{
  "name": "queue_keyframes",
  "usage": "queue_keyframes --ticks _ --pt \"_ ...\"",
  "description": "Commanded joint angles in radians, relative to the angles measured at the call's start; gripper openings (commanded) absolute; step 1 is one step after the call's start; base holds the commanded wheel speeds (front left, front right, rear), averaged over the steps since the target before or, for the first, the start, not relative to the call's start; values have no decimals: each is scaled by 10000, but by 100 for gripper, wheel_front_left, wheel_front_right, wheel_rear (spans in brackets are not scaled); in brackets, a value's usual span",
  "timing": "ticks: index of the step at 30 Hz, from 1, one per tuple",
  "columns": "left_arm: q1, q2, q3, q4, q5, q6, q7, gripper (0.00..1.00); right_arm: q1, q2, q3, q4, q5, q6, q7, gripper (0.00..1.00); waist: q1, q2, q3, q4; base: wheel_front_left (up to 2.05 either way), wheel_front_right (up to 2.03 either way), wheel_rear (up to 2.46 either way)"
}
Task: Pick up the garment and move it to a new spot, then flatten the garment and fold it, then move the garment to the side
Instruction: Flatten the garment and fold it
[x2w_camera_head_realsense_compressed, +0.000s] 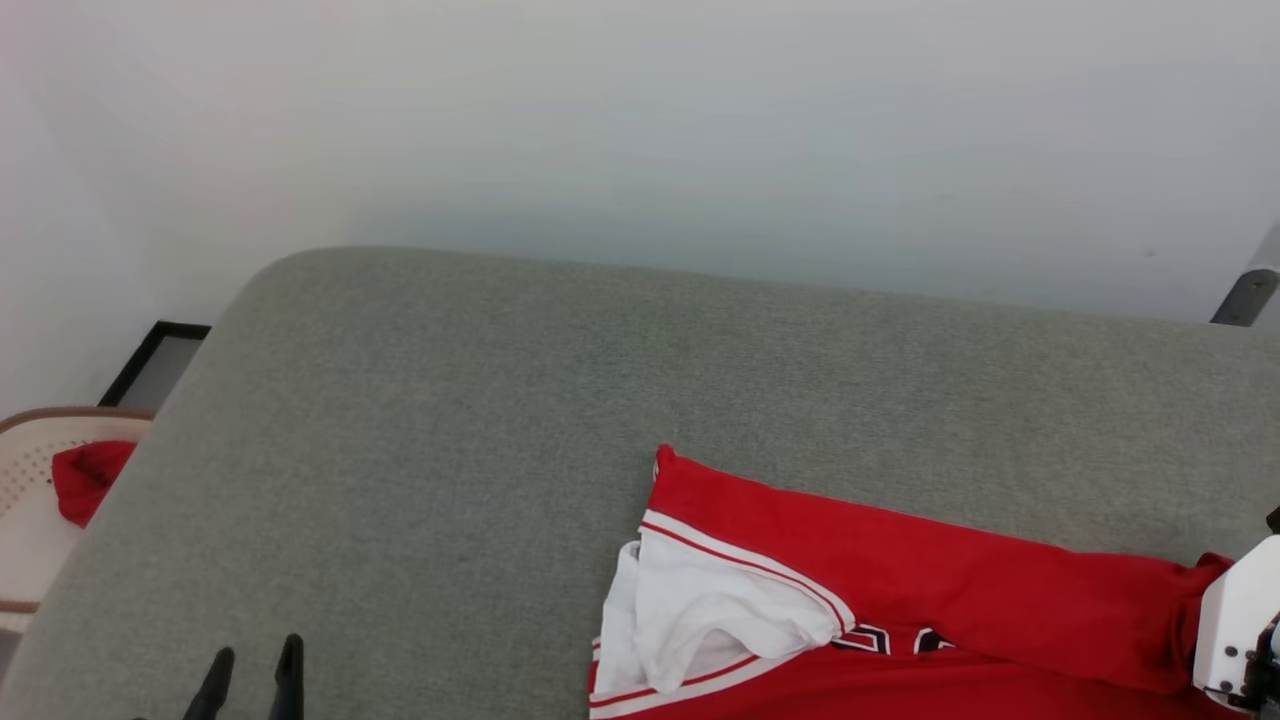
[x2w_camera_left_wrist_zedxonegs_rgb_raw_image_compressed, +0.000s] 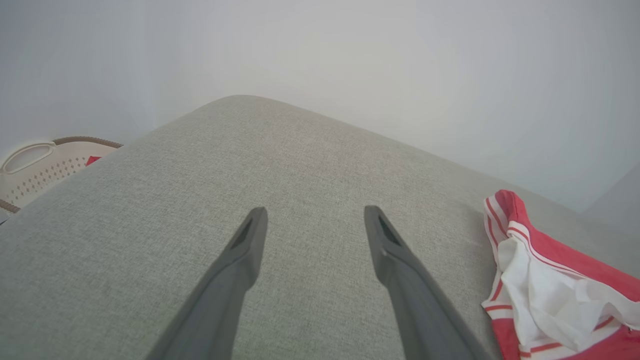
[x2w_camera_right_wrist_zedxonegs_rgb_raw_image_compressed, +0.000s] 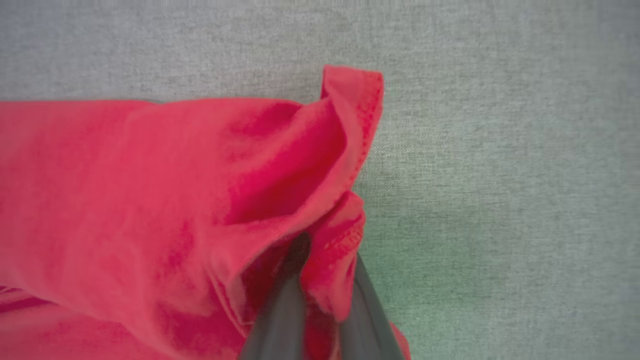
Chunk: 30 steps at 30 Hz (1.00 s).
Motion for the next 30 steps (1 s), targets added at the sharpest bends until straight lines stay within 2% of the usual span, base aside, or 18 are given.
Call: queue_keyframes --ticks 1,7,17,23,30 --pt "158 -5 88 -38 96 -39 -12 100 -140 -61 -96 74 -78 -17 -67 0 0 0 -28 -96 0 0 0" --pt "423 -69 294 -141 274 -49 -12 100 -134 168 236 -299 477 -15 61 0 0 0 -151 -281 0 0 0" --pt "501 -104 128 -281 396 -63 -13 100 530 1077 1195 -2695 2738 -12 792 0 0 0 -447 -201 0 0 0" --pt "146 -66 -416 -74 432 -64 -13 100 872 1980 1610 -3672 2759 -12 896 0 0 0 -632 268 0 0 0" --pt "-374 -59 -1202 219 314 -65 -11 100 703 2767 2041 -3596 2331 -12 662 0 0 0 -749 949 0 0 0"
